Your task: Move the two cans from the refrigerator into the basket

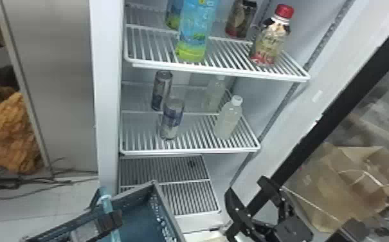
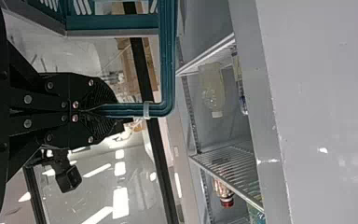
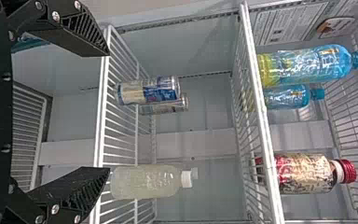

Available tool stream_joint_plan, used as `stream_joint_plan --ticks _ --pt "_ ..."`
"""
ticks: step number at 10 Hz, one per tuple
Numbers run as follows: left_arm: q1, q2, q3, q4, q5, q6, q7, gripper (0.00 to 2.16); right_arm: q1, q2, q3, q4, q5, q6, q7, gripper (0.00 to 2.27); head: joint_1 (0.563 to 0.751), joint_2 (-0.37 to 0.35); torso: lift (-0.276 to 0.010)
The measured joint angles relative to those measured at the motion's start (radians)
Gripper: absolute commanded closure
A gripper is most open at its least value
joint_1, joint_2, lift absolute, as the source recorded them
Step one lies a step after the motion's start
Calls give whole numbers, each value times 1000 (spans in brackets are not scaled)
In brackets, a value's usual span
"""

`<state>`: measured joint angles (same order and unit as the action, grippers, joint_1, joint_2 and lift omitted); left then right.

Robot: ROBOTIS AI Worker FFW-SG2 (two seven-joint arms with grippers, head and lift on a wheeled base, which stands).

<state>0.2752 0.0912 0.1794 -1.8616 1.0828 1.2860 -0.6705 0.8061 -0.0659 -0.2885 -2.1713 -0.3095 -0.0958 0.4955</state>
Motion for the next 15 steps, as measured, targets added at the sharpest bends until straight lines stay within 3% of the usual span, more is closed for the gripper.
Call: stream_joint_plan --ticks 15 --pt "-8 -4 -6 0 -2 0 2 1210 -361 -4 92 203 164 130 -32 168 695 -317 -219"
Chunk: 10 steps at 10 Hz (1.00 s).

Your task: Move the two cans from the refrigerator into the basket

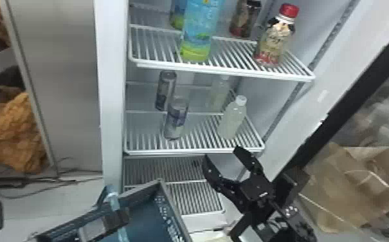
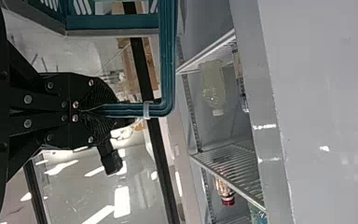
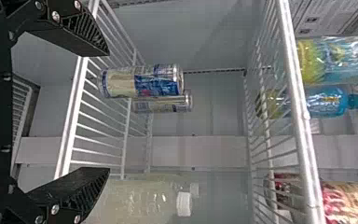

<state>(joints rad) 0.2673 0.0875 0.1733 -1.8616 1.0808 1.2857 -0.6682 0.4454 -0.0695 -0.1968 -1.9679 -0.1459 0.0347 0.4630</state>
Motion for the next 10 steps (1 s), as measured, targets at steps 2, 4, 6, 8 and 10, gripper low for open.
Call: stream_joint_plan --ticks 2,4,6,8,10 --pt "0 0 0 0 0 0 1 1210 -53 -4 25 49 13 1 -6 168 695 -300 -219" --pt "0 0 0 0 0 0 1 1210 -100 -4 45 94 20 0 -20 168 695 -290 -219" --pt "0 0 0 0 0 0 1 1210 -156 -4 64 149 29 0 -25 168 695 -262 -219" --pt "0 0 0 0 0 0 1 1210 -206 -4 82 192 44 0 -37 168 695 -251 -219" --pt "0 0 0 0 0 0 3 1210 -258 -7 108 235 58 0 -48 168 695 -234 -219"
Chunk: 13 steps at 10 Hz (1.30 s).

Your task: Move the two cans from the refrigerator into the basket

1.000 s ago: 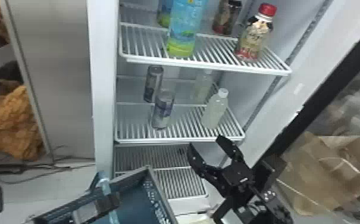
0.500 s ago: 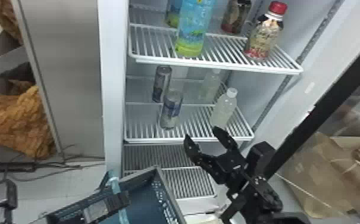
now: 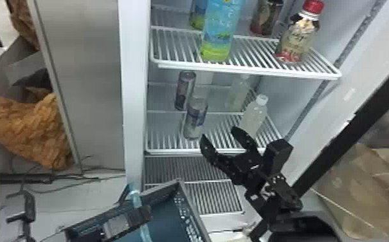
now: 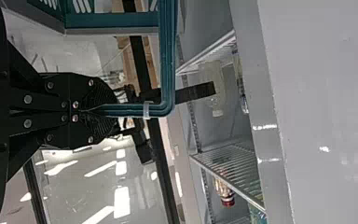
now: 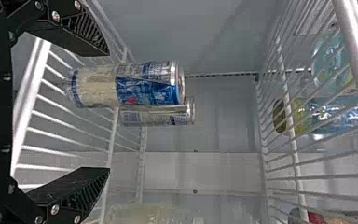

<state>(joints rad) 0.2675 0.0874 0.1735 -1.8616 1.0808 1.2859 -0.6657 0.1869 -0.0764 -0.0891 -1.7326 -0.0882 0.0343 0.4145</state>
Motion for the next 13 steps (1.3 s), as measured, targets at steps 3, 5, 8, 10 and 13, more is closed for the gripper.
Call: stream_joint_plan --ticks 3,5,8,10,13 --pt "0 0 0 0 0 0 0 1210 -71 -8 47 59 8 0 -17 168 695 -201 -219" --pt "0 0 -1 2 1 0 0 1210 -110 -10 71 103 15 0 -27 174 695 -190 -219" --pt "0 0 -1 4 2 0 0 1210 -164 -14 110 167 16 0 -45 174 695 -166 -219" --pt "-2 1 -3 5 2 0 0 1210 -189 -17 124 196 16 0 -53 174 695 -160 -219" --pt "-5 4 -5 7 2 0 0 1210 -231 -20 154 241 16 1 -71 168 695 -146 -219"
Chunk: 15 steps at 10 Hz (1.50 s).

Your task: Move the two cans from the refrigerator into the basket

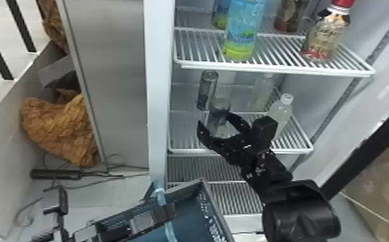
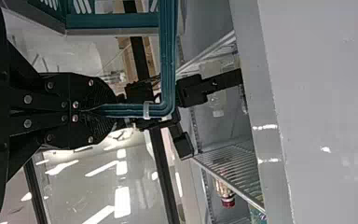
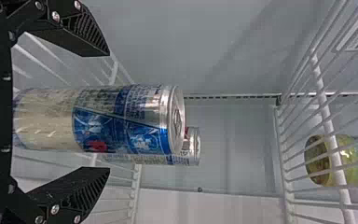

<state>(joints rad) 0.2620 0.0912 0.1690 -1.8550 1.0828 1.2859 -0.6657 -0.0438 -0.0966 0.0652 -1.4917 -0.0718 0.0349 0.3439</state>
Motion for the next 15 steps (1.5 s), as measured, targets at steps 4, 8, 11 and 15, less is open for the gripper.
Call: stream_joint_plan --ticks 4,8,11,15 --pt "-4 3 -2 6 0 0 0 1210 -47 0 18 47 6 0 -16 280 695 -138 -219" --pt "-4 4 -3 6 1 -1 0 1210 -68 -1 22 57 18 36 -16 1279 695 -136 -219" --pt "-2 3 -3 6 2 -2 0 1210 -35 -4 11 14 30 36 -16 1279 695 -142 -219" --pt "0 1 -3 6 4 -2 0 1210 86 -12 -14 -184 27 110 -16 1279 695 -156 -219"
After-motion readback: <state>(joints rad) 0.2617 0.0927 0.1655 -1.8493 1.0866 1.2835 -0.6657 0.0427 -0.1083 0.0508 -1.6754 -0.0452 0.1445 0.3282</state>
